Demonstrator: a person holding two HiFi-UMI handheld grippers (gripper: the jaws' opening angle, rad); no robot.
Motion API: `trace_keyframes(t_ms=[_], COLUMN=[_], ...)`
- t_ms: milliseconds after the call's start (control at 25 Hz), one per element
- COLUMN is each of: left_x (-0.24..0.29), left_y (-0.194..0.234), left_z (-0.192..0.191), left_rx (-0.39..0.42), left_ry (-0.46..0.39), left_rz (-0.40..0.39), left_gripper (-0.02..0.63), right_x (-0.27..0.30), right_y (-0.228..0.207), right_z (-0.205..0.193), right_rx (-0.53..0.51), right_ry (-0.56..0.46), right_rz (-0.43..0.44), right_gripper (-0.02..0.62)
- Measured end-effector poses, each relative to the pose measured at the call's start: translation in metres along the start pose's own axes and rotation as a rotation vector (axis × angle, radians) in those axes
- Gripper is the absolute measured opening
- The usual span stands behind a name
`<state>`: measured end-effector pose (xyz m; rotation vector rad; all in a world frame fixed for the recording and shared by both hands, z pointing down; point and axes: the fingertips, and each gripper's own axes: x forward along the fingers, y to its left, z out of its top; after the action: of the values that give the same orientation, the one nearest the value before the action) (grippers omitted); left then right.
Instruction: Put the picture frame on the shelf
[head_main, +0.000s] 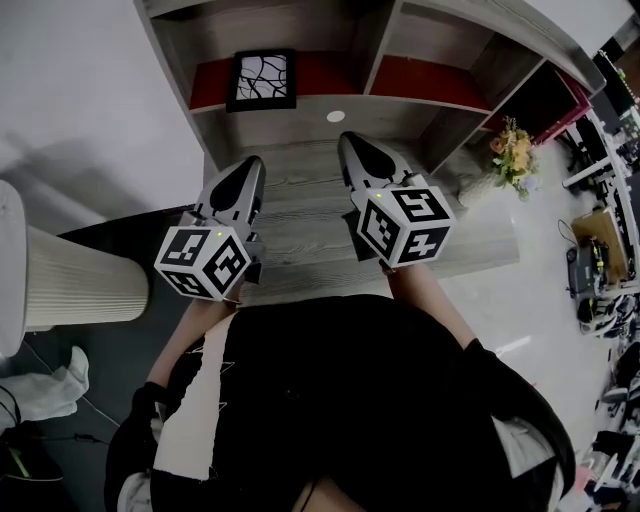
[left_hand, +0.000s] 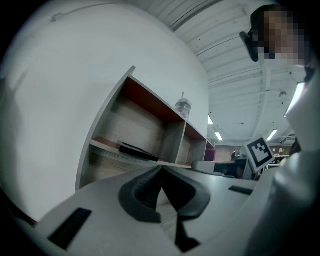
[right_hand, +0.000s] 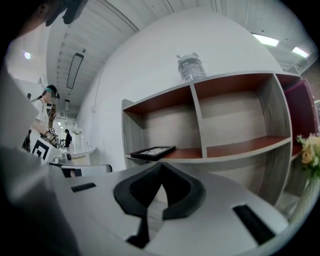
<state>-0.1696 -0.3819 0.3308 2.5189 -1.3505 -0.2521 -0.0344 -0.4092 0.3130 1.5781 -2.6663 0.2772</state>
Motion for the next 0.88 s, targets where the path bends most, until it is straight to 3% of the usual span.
trace_keyframes(t_ms=[880], left_x=[0.008], left_y=[-0.01], left_z=[0.001], left_rx=[0.01], left_ry=[-0.014], left_rz=[0.041], left_gripper=[0.011], right_x=[-0.002], right_y=[-0.015], right_z=[-0.01], right_rx=[0.019], right_ry=[0.036], right_rz=[0.036], right_gripper=[0.005])
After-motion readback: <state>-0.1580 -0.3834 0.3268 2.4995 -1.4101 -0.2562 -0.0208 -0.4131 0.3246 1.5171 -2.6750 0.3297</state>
